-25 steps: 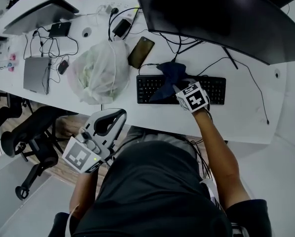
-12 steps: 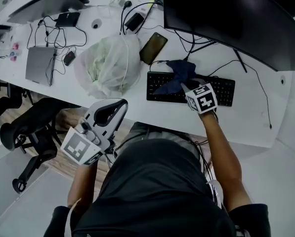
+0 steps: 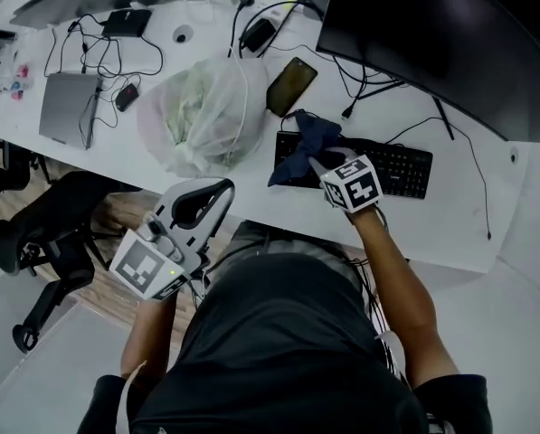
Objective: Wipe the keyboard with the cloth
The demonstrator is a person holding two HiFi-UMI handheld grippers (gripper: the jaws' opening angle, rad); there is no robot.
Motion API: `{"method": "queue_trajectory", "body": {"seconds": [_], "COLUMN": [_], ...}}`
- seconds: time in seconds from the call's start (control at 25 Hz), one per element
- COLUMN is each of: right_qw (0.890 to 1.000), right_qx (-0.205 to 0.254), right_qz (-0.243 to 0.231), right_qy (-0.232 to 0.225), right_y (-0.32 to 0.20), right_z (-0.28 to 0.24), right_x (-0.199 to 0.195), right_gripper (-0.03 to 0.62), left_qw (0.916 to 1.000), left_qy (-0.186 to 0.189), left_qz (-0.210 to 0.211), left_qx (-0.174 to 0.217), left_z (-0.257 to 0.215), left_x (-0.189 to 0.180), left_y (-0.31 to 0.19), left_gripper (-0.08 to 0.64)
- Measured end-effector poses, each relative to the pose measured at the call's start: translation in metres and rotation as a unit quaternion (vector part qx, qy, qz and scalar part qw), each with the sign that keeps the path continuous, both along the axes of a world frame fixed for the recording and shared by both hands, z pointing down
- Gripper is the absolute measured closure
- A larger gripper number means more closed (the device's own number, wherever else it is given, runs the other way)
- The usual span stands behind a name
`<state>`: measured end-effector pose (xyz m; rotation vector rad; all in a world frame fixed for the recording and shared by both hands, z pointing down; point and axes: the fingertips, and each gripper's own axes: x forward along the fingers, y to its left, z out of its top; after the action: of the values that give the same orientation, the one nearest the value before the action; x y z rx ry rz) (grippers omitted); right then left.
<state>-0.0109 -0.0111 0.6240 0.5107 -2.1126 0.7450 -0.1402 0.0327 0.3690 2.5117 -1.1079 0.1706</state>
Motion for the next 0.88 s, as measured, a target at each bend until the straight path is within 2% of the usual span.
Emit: {"method": "queue_trajectory", "body": {"seconds": [0.12,0.2,0.28,0.36,0.44,0.52,0.6,0.68,0.76,0.8,0.88], "right_qw": [0.998,0.996,0.998,0.998,0.992,0.985,0.988,0.997,1.000,0.999,0.998], "right_qx": [-0.017,-0.025,-0.032,-0.039,-0.043,-0.033,-0.014,-0.007,-0.006,-0.008,-0.025], "right_qz": [-0.068,-0.089,-0.045,0.022,0.087,0.123,0.112,0.065,-0.008,-0.039,-0.058], "right_qy": [-0.005,-0.002,0.008,0.038,0.080,0.114,0.102,0.046,-0.001,-0.005,0.014], "right_y": [0.005,0.017,0.014,0.009,0.008,0.003,-0.003,-0.004,0.002,0.005,0.009], "right_z": [0.017,0.026,0.023,0.021,0.020,0.014,0.002,-0.004,-0.001,0.005,0.023], "right_x": [-0.054,-0.062,-0.032,0.025,0.088,0.122,0.096,0.025,-0.054,-0.081,-0.089], "right_gripper": [0.529,0.529,0.529,0.529,0.529,0.538,0.543,0.546,0.546,0.546,0.546], "left_qw": [1.0000,1.0000,1.0000,1.0000,0.9999,0.9998,0.9998,0.9997,0.9996,0.9995,0.9994], "left_qy": [-0.001,-0.002,-0.001,0.002,0.008,0.014,0.018,0.020,0.019,0.017,0.011], "left_qz": [0.003,0.004,0.002,-0.007,-0.012,-0.010,-0.003,0.007,0.019,0.025,0.031], "left_qx": [0.001,0.001,0.002,-0.002,-0.006,-0.007,-0.009,-0.010,-0.009,-0.007,-0.001], "left_z": [-0.001,-0.002,-0.002,0.002,0.006,0.010,0.012,0.013,0.010,0.008,0.004], "left_x": [-0.005,-0.009,-0.017,-0.029,-0.038,-0.042,-0.042,-0.039,-0.035,-0.034,-0.034], "left_y": [-0.001,-0.002,-0.002,-0.002,-0.003,-0.005,-0.008,-0.011,-0.015,-0.017,-0.019], "left_gripper": [0.555,0.555,0.555,0.555,0.555,0.555,0.555,0.555,0.555,0.555,0.555]}}
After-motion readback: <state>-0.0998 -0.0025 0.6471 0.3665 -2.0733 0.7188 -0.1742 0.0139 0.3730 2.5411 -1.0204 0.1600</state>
